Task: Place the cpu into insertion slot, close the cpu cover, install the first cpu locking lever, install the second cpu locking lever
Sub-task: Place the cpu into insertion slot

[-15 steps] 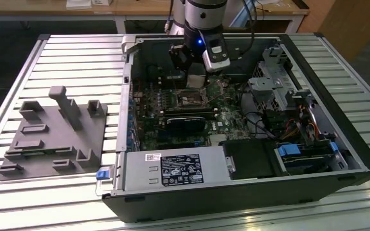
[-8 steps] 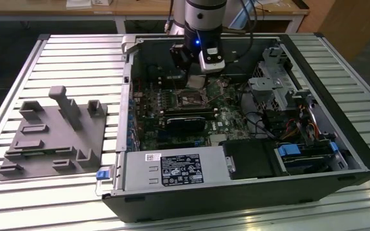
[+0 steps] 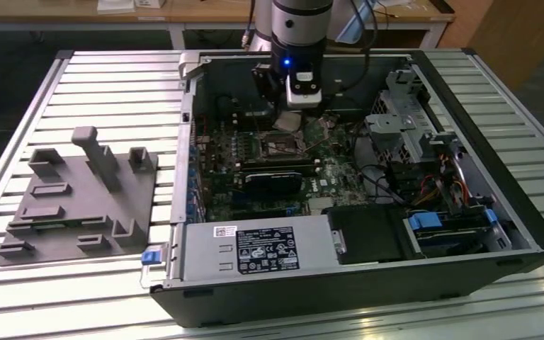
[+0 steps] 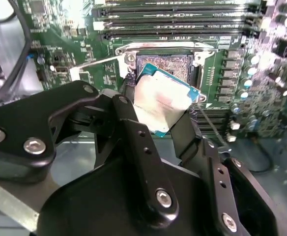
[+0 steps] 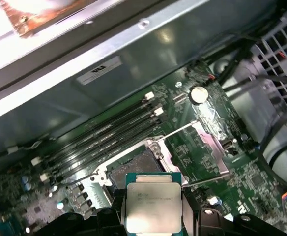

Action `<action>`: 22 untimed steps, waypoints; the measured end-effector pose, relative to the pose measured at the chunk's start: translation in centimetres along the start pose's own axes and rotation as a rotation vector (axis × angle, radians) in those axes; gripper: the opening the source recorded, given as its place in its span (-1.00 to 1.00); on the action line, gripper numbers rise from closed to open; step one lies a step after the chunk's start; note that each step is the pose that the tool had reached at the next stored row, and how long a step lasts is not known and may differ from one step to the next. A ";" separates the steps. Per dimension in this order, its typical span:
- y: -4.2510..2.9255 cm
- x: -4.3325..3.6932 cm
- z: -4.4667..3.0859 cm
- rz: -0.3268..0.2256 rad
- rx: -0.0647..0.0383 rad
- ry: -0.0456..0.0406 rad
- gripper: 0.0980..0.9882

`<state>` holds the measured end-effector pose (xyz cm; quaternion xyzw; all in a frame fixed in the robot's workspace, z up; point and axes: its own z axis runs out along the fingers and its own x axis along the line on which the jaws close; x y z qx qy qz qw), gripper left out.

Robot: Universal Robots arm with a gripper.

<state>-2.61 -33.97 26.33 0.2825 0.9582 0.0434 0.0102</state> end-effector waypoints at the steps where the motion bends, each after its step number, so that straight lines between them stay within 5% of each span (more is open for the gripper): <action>1: 0.00 0.00 0.02 0.018 0.000 -0.0016 0.00; 22: -0.02 0.00 0.26 0.398 -0.002 -0.0357 0.00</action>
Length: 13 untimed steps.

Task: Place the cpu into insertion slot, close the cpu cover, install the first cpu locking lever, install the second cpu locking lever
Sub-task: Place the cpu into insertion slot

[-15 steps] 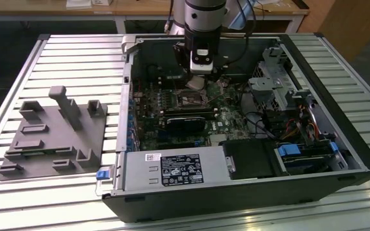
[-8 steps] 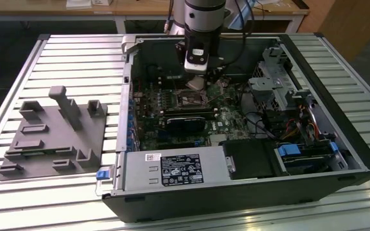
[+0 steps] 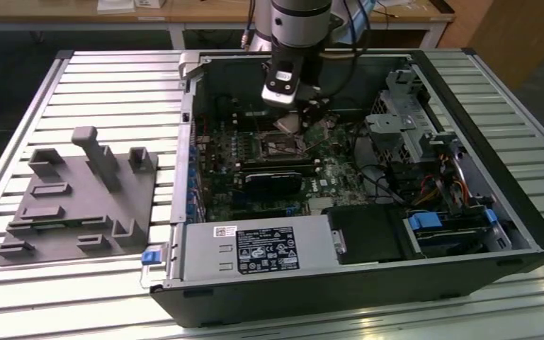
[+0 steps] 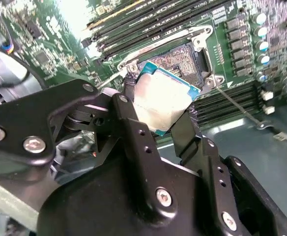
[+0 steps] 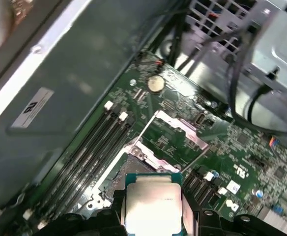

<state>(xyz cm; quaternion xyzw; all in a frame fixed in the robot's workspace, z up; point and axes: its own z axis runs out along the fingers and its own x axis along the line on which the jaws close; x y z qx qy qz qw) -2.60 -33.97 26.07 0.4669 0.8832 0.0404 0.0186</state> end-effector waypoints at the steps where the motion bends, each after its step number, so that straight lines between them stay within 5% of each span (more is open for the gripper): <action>1: 0.00 0.00 0.01 0.019 0.000 -0.0017 0.00; 13: -0.02 0.00 0.19 0.236 -0.001 -0.0210 0.00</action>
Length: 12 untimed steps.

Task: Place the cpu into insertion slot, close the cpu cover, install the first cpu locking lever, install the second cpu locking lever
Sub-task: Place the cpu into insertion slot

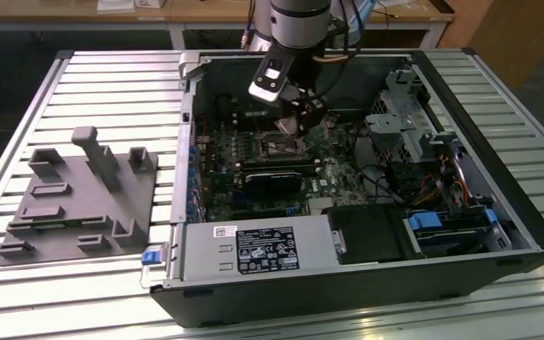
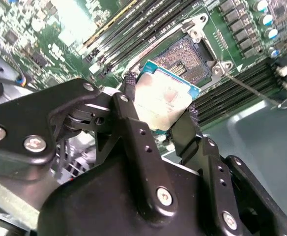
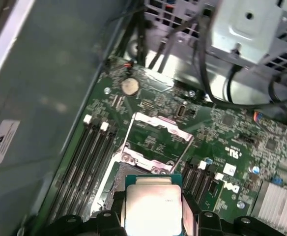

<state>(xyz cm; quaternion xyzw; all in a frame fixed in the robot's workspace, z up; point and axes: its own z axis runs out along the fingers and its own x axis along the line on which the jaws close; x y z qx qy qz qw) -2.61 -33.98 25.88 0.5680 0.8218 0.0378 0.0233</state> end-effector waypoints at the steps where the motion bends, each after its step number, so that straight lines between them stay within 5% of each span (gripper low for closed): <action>1: 0.00 0.00 0.02 0.018 0.000 -0.0016 0.00; 12: -0.02 0.00 0.21 0.218 -0.001 -0.0194 0.00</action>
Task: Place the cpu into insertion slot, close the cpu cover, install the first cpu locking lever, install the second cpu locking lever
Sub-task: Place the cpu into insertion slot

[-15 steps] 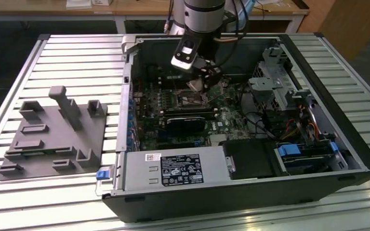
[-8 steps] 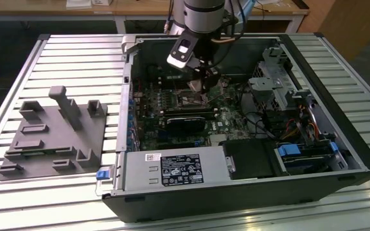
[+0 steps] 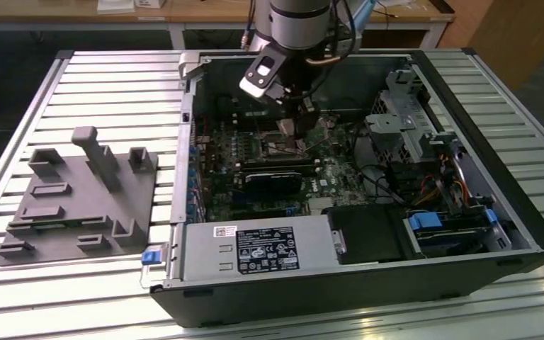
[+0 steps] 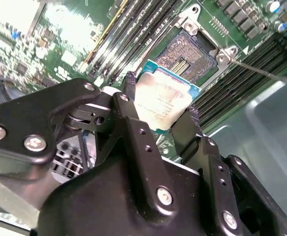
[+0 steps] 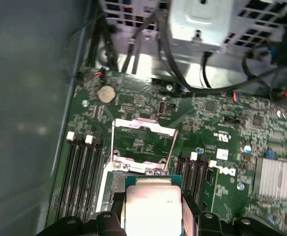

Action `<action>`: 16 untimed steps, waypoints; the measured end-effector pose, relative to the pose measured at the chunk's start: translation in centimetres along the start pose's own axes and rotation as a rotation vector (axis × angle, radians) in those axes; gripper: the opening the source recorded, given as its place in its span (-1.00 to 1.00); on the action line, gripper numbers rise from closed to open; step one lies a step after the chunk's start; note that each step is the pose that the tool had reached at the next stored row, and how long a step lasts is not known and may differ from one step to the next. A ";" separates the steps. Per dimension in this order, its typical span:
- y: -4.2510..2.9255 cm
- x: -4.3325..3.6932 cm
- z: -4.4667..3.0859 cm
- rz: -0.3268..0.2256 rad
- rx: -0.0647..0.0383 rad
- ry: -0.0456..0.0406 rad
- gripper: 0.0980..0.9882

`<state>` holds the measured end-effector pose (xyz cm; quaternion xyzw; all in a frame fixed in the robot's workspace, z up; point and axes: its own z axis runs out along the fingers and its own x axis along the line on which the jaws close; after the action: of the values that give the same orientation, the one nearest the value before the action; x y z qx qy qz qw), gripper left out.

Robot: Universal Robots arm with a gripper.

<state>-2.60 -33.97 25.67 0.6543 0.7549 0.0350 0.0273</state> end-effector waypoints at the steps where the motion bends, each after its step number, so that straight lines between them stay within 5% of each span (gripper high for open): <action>1: 0.00 0.00 0.03 0.018 0.000 -0.0016 0.00; 7: -0.03 0.02 0.28 0.112 -0.001 -0.0099 0.00; 16: -0.44 0.49 1.09 0.102 -0.001 -0.0091 0.00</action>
<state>-3.01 -33.53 24.55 0.6920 0.7205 0.0337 0.0291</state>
